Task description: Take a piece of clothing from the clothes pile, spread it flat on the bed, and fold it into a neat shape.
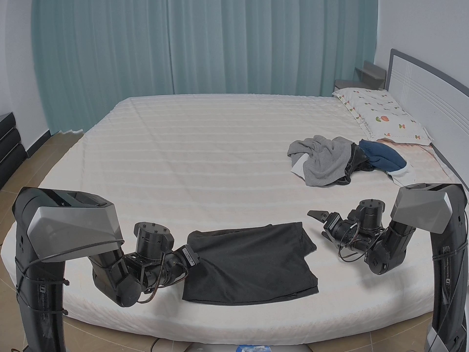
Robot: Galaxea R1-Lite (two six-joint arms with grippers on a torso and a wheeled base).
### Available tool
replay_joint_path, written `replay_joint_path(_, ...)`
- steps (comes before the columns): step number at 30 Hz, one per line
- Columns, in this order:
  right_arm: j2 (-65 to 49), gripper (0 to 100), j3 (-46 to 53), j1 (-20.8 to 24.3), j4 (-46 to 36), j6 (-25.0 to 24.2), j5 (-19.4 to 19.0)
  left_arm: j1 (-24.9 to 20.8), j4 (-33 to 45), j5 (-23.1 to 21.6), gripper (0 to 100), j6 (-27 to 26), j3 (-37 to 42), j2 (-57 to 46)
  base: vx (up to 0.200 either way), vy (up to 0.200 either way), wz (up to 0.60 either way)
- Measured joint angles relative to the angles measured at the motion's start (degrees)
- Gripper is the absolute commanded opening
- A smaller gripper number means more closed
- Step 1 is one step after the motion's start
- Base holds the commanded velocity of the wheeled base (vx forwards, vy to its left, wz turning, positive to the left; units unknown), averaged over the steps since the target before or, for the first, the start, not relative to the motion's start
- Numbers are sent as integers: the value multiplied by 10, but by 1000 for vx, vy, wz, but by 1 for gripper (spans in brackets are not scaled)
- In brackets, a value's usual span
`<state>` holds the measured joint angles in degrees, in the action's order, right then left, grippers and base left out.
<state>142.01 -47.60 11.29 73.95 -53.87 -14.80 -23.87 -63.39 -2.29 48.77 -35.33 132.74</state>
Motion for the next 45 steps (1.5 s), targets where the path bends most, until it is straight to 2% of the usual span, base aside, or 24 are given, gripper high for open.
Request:
replay_joint_path(41,0,100,6,0,0,0,-3,14,6,0,0,0,17,-11,0,200,0)
replay_joint_path(45,0,100,6,1,-1,0,-3,11,6,0,0,0,23,-13,0,0,0)
